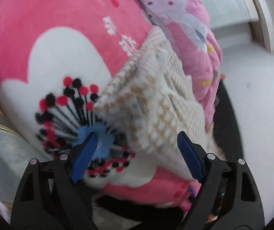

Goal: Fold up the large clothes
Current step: 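Lift the hem with both grippers and fold it up over the coat body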

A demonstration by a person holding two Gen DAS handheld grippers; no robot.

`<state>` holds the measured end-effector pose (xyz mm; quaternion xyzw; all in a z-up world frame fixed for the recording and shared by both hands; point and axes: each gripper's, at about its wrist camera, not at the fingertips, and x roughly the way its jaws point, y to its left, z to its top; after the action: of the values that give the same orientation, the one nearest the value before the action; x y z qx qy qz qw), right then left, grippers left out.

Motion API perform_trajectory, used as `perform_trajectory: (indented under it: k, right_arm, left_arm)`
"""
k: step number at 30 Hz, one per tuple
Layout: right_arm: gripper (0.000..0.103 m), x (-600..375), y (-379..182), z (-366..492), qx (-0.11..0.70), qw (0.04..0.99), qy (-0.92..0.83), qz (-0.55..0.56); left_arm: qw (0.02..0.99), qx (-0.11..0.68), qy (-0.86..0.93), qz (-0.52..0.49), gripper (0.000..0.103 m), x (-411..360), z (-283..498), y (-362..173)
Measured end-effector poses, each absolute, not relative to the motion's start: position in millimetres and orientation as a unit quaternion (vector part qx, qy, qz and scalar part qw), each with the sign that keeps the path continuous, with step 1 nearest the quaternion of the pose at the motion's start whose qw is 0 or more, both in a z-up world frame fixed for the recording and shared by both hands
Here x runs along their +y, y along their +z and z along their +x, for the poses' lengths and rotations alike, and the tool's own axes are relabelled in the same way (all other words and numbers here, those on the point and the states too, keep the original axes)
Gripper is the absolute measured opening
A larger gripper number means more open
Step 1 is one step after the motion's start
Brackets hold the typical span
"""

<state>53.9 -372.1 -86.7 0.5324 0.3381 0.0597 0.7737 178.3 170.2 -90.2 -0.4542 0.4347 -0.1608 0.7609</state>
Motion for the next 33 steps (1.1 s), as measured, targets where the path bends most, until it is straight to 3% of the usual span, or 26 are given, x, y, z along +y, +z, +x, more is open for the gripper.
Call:
perform_trajectory:
  k: [5,8,13,14,16,18,19,21,28,31,33]
  right_arm:
    - [0.073,-382,-105,71,0.303,0.75,0.045,0.587]
    - [0.061,-379,-99,76,0.29,0.752,0.027,0.592]
    - [0.053,-366,-91,88,0.297,0.772,-0.001,0.562]
    - [0.047,-366,-94,90,0.298,0.776,-0.012,0.556]
    - [0.04,-363,-98,96,0.304,0.787,-0.033,0.535]
    - [0.026,-357,-87,98,0.307,0.81,-0.037,0.498]
    - [0.025,-352,-72,101,0.31,0.831,-0.039,0.46]
    - [0.018,-351,-44,99,0.297,0.858,-0.034,0.417]
    - [0.014,-363,46,75,0.249,0.913,-0.023,0.322]
    - [0.015,-378,43,36,0.247,0.916,-0.028,0.316]
    - [0.015,-386,19,17,0.266,0.91,-0.033,0.317]
  left_arm:
    - [0.734,0.4,-0.13,-0.533,0.083,180,189,-106]
    - [0.736,0.381,-0.11,-0.549,0.083,179,190,-106]
    - [0.8,0.394,-0.059,-0.449,0.06,158,188,-87]
    - [0.811,0.392,-0.052,-0.43,0.059,156,186,-85]
    - [0.844,0.38,-0.036,-0.376,0.047,148,182,-79]
    - [0.881,0.367,-0.018,-0.297,0.037,135,178,-71]
    - [0.898,0.36,-0.014,-0.254,0.026,126,175,-64]
    - [0.92,0.344,-0.009,-0.187,0.019,112,169,-47]
    - [0.953,0.257,-0.1,-0.125,0.016,88,129,48]
    - [0.945,0.27,-0.136,-0.126,0.016,91,110,53]
    - [0.928,0.312,-0.146,-0.145,0.02,102,107,30]
